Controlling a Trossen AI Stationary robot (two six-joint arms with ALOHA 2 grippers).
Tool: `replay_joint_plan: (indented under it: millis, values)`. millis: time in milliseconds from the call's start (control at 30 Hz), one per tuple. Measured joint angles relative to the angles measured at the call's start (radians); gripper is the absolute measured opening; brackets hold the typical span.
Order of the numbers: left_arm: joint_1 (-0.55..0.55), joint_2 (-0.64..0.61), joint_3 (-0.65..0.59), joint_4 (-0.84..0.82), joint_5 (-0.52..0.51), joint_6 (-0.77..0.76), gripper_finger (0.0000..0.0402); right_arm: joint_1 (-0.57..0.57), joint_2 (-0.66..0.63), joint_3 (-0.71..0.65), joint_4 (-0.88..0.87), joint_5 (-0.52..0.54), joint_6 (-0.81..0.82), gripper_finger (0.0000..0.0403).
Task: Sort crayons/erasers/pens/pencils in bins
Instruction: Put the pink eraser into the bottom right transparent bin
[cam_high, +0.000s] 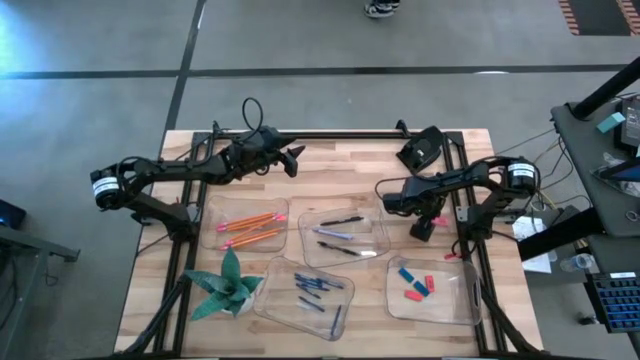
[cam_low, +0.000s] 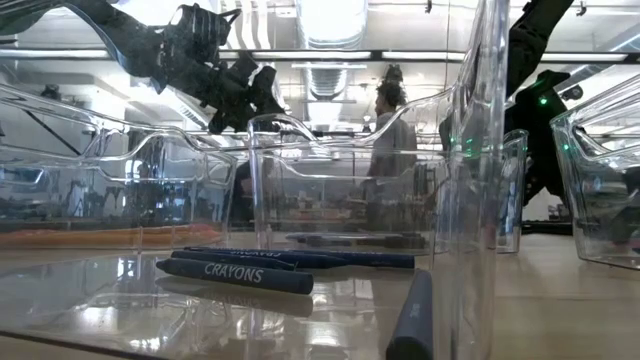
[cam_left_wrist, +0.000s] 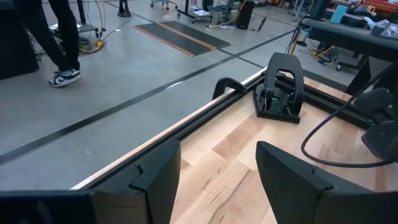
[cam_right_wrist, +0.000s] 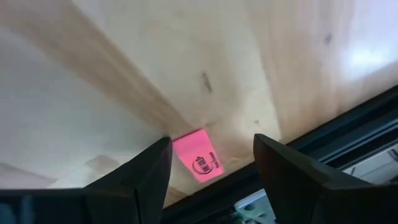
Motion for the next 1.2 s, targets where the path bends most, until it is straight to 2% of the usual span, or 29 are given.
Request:
replay_joint_plan:
  millis: [200, 400, 800, 1067, 1200]
  values:
    - [0.000, 0.000, 0.000, 0.000, -0.002, 0.000, 0.0196, -0.002, -0.001, -0.005, 0.001, 0.024, 0.057, 0.0219]
    - [0.000, 0.000, 0.001, 0.000, -0.002, -0.006, 0.0196, -0.045, -0.002, -0.014, 0.004, -0.039, 0.055, 0.0219]
    - [0.000, 0.000, 0.002, 0.000, -0.001, -0.008, 0.0196, -0.130, 0.000, -0.029, -0.004, -0.172, -0.023, 0.0219]
    - [0.000, 0.000, 0.002, 0.000, 0.001, -0.008, 0.0196, -0.130, 0.000, -0.035, 0.005, -0.186, -0.119, 0.0218]
    - [0.000, 0.000, 0.002, 0.000, 0.005, -0.009, 0.0196, -0.129, 0.000, -0.039, 0.012, -0.193, -0.137, 0.0197]
